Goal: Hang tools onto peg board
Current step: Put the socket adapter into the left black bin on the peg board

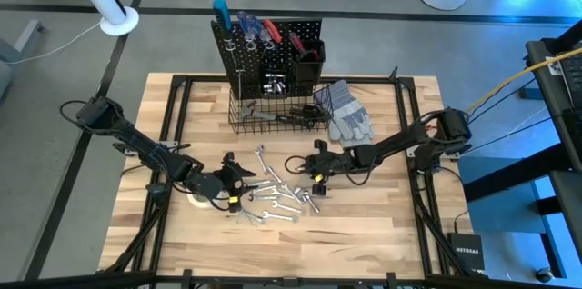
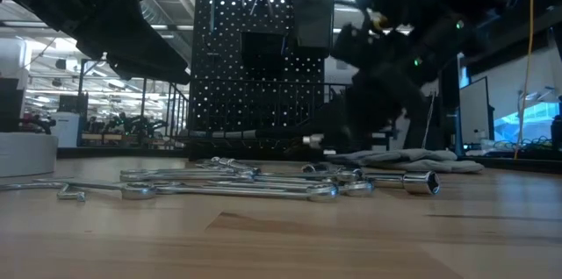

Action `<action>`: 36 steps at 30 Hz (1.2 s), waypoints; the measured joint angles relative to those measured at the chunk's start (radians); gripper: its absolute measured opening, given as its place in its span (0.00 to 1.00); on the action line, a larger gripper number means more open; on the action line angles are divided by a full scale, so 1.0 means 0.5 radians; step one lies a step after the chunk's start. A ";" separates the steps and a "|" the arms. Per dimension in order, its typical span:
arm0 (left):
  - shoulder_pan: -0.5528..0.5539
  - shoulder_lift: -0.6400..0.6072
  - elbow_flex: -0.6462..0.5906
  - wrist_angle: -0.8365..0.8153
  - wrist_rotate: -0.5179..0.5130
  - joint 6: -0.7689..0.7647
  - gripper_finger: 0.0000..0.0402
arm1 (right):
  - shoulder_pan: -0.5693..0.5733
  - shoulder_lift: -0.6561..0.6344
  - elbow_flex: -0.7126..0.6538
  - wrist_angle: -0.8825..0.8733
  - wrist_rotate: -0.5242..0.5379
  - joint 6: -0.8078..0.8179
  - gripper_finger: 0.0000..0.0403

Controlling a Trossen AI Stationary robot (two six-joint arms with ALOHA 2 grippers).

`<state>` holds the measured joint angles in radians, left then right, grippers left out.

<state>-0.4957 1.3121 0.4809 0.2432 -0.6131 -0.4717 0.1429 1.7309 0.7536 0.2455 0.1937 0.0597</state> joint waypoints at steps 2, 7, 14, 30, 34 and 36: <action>0.000 0.000 0.001 -0.001 0.000 0.000 0.45 | 0.002 -0.051 0.000 -0.008 0.008 0.000 0.14; 0.000 0.000 0.001 0.000 0.000 0.000 0.45 | 0.052 -0.203 0.001 0.004 0.108 -0.024 0.15; 0.000 0.000 0.000 -0.001 0.000 0.008 0.45 | 0.152 -0.435 0.017 0.162 0.444 -0.194 0.15; 0.000 -0.001 0.000 -0.001 0.000 0.020 0.45 | -0.128 -0.246 0.809 0.306 0.783 -0.728 0.15; 0.000 -0.001 0.000 0.002 0.000 0.021 0.45 | -0.269 -0.091 0.990 0.294 0.782 -0.763 0.15; 0.000 0.000 0.000 -0.001 -0.001 0.021 0.45 | -0.336 -0.022 1.058 0.294 0.782 -0.762 0.15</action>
<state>-0.4957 1.3119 0.4808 0.2425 -0.6134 -0.4614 -0.0251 1.7200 1.2825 0.3927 0.5849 -0.3215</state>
